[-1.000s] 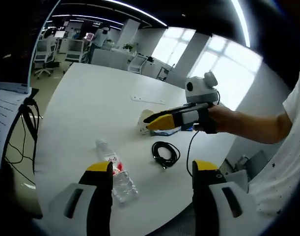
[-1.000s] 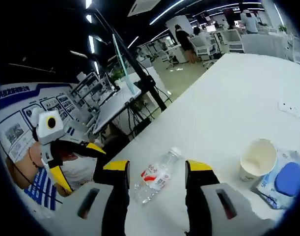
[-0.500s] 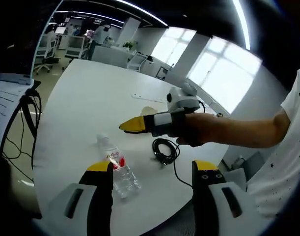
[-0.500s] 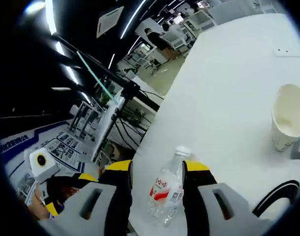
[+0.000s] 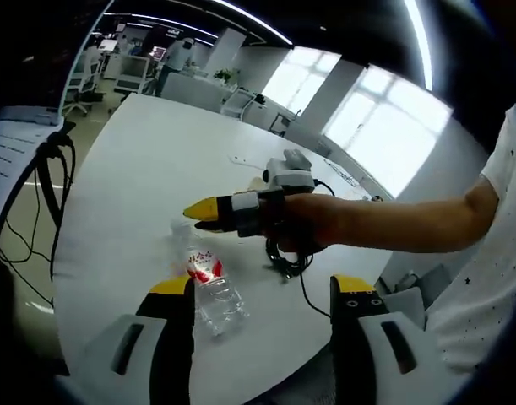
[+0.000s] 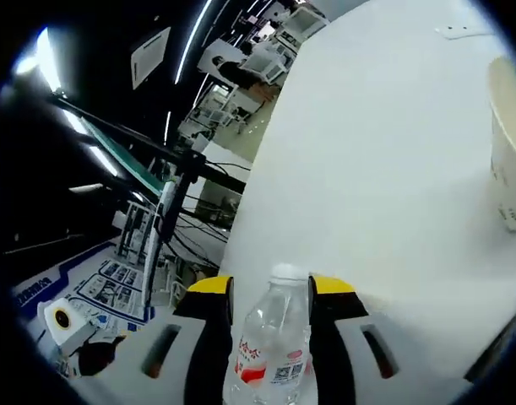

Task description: Arrange the tabletop items into an orderly group along one side of the table until the central work area is clear of visible clutter.

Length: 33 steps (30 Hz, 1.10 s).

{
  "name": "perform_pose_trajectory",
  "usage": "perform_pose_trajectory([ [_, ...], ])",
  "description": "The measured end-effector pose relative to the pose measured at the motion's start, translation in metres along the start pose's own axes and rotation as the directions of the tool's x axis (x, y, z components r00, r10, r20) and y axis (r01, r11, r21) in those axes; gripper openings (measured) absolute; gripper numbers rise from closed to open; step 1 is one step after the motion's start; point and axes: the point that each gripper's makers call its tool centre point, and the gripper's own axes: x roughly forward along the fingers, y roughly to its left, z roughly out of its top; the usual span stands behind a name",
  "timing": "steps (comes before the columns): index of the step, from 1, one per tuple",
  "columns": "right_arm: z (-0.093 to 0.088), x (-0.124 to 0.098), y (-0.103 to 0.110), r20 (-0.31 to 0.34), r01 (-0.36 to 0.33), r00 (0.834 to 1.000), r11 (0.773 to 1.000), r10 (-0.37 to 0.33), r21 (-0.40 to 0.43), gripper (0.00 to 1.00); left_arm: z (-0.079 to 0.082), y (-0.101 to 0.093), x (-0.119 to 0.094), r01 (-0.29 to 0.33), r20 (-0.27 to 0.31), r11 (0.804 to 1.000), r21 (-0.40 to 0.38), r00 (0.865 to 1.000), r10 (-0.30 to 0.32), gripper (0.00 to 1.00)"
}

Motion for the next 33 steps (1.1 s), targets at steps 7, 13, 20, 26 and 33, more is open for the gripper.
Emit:
perform_pose_trajectory([
  [7,-0.002,0.012,-0.007,0.001,-0.009,1.000,0.999,0.008,0.044,0.33,-0.003,0.006,0.002,0.002,0.001,1.000,-0.014,1.000,-0.002,0.65],
  [13,-0.005,0.019,-0.009,-0.010,-0.027,1.000,0.998,0.028,0.064,0.32,-0.006,0.010,0.003,0.002,-0.001,1.000,-0.021,1.000,-0.002,0.65],
  [20,-0.004,0.024,-0.010,-0.003,-0.041,0.999,0.995,0.042,0.093,0.26,-0.008,0.014,0.006,0.004,-0.002,1.000,-0.031,1.000,-0.004,0.65],
  [26,-0.008,0.026,-0.009,-0.011,-0.050,0.999,0.993,0.052,0.108,0.22,-0.010,0.020,0.008,0.003,-0.007,0.999,-0.033,1.000,-0.003,0.65],
  [33,-0.008,0.027,-0.007,-0.012,-0.057,0.998,0.995,0.058,0.087,0.20,-0.014,0.027,0.011,-0.002,-0.012,0.999,-0.034,1.000,0.001,0.65],
])
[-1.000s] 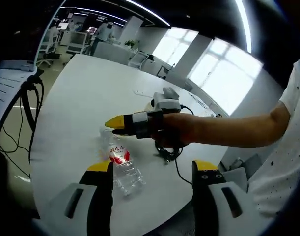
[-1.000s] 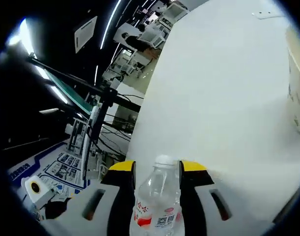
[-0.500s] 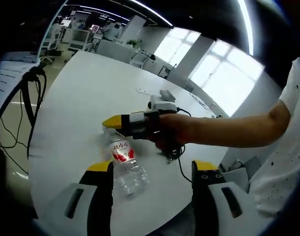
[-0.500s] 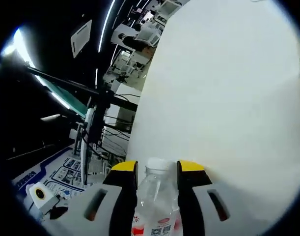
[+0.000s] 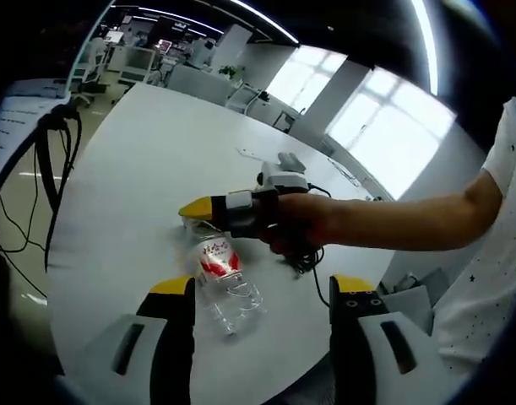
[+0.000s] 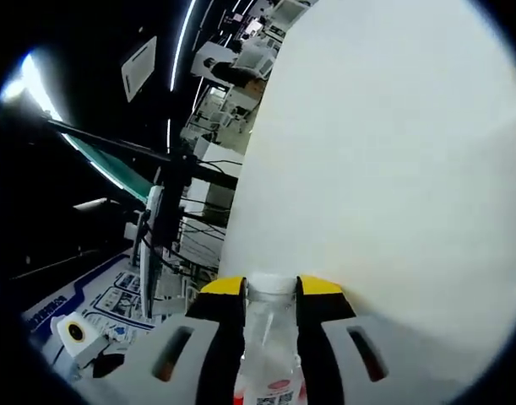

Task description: Arrange the tabletop items into an orderly group along one side of the table until the central work area is clear of visible clutter.

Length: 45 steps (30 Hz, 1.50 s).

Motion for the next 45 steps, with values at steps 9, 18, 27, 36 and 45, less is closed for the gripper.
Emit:
perform_pose_trajectory([
  [9,-0.001,-0.005,0.016,0.008,-0.028,1.000,0.997,0.029,-0.067,0.20,-0.005,0.006,0.001,0.000,-0.012,1.000,-0.009,1.000,0.000,0.65],
  [18,-0.004,-0.016,0.035,0.009,-0.067,0.998,0.986,0.070,-0.154,0.20,-0.015,0.013,0.007,0.015,-0.038,1.000,-0.007,0.999,-0.015,0.65],
  [27,-0.005,-0.032,0.047,0.028,-0.085,0.995,0.970,0.093,-0.228,0.19,-0.021,0.027,0.018,0.053,-0.039,0.998,-0.030,0.998,-0.054,0.66],
  [36,-0.007,-0.041,0.064,0.026,-0.111,0.992,0.940,0.126,-0.322,0.19,-0.025,0.032,0.033,0.128,-0.052,0.991,-0.027,0.990,-0.130,0.70],
  [45,-0.014,-0.049,0.082,0.019,-0.123,0.989,0.904,0.144,-0.410,0.19,-0.021,0.016,0.056,0.253,-0.091,0.967,0.014,0.964,-0.250,0.66],
])
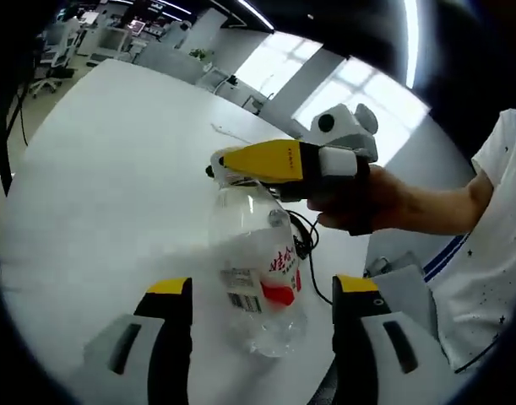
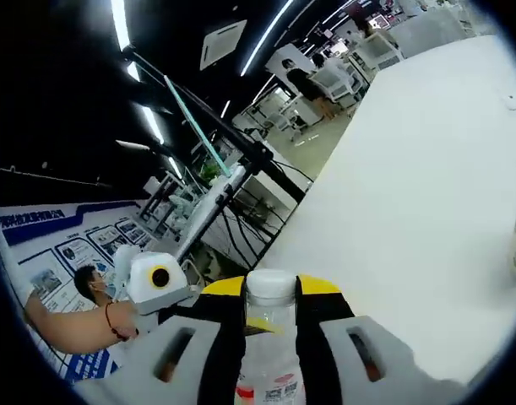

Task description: Arrange the tabletop items into an orderly group along one side of the table until the central work area is clear of visible clutter.

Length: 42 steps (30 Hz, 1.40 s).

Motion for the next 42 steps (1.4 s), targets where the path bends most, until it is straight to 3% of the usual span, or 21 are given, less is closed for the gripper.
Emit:
perform_pose_trajectory([
  [10,-0.002,-0.007,0.018,-0.007,0.001,1.000,0.995,-0.001,-0.098,0.19,0.003,-0.014,0.016,0.106,-0.032,0.994,0.032,0.994,-0.105,0.56],
  [16,-0.004,-0.013,0.026,-0.001,0.024,1.000,0.989,-0.024,-0.148,0.19,-0.003,-0.015,0.019,0.127,-0.065,0.990,0.055,0.990,-0.124,0.44],
  [26,0.001,-0.026,0.039,0.000,0.044,0.999,0.950,-0.046,-0.311,0.19,0.004,-0.025,0.025,0.133,-0.066,0.980,0.146,0.990,-0.125,0.42],
  [32,0.019,-0.039,0.042,0.040,0.050,0.998,0.929,-0.038,-0.367,0.19,0.023,-0.032,0.029,0.142,-0.055,0.966,0.215,0.990,-0.133,0.42],
  [36,0.037,-0.051,0.040,0.069,0.058,0.997,0.904,-0.032,-0.424,0.19,0.043,-0.032,0.037,0.131,-0.071,0.937,0.325,0.991,-0.114,0.42],
  [42,0.057,-0.065,0.036,0.092,0.079,0.995,0.874,-0.040,-0.479,0.19,0.067,-0.034,0.050,0.132,-0.058,0.905,0.404,0.991,-0.119,0.42],
])
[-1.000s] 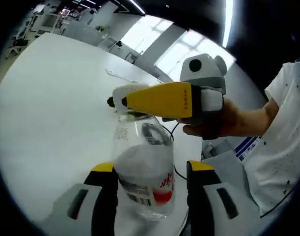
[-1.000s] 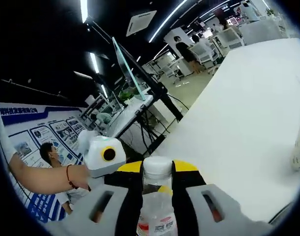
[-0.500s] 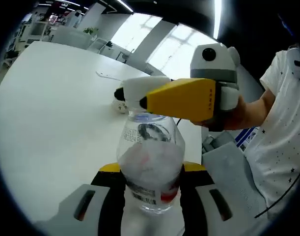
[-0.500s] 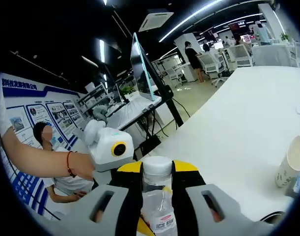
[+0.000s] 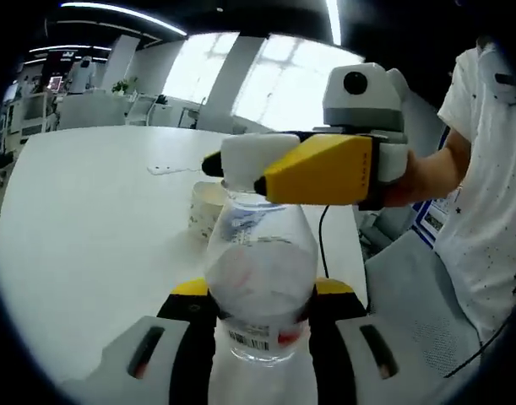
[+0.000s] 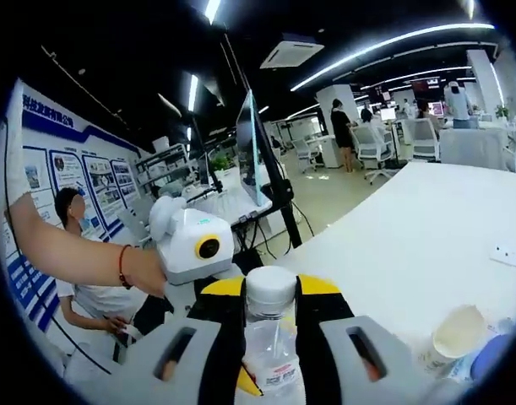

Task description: Arrange the tabletop items into an orderly group along one side of the table until the central work area is clear of visible clutter.

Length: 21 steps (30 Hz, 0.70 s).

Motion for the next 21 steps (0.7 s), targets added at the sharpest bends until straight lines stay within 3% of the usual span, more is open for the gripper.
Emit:
perform_pose_trajectory([
  [11,0.022,-0.011,-0.027,0.014,0.038,0.999,0.988,-0.036,-0.150,0.20,0.034,0.021,0.023,-0.003,0.008,0.993,0.120,1.000,0.002,0.42],
  [21,0.037,-0.010,-0.052,0.022,0.062,0.998,0.958,-0.058,-0.281,0.20,0.059,0.044,0.039,-0.022,0.032,0.977,0.210,0.999,0.015,0.41],
])
